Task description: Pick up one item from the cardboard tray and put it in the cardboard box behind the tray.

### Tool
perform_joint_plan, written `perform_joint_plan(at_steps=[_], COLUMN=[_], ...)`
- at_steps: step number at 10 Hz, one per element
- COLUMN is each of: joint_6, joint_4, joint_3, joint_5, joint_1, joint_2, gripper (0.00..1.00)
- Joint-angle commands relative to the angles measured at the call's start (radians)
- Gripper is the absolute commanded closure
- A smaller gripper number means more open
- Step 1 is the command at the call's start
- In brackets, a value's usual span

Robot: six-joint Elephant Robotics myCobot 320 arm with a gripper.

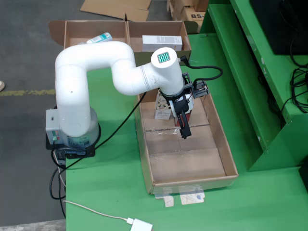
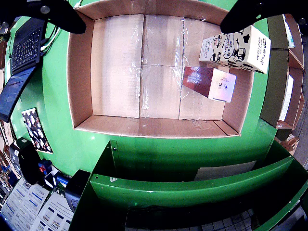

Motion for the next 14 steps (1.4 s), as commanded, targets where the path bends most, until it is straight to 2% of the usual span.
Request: perform_joint_plan(at_steps=[1, 8, 9, 11, 12, 14], joint_6=[0.018, 0.041, 0.076, 0.076, 0.095, 0.106], joint_4=[0.007, -0.002, -0.071, -0.071, -0.137, -0.17], joint_3=[0.01, -0.017, 0.087, 0.087, 0.184, 0.212], joint_5=[-0.016, -0.037, -0.054, -0.054, -0.069, -0.085], joint_1=[0.046, 0.145, 0.257, 0.257, 0.305, 0.343], joint_2=[0.049, 0.092, 0.091, 0.091, 0.078, 0.099], gripper=[0.0, 0.0, 0.0, 0.0, 0.0, 0.0])
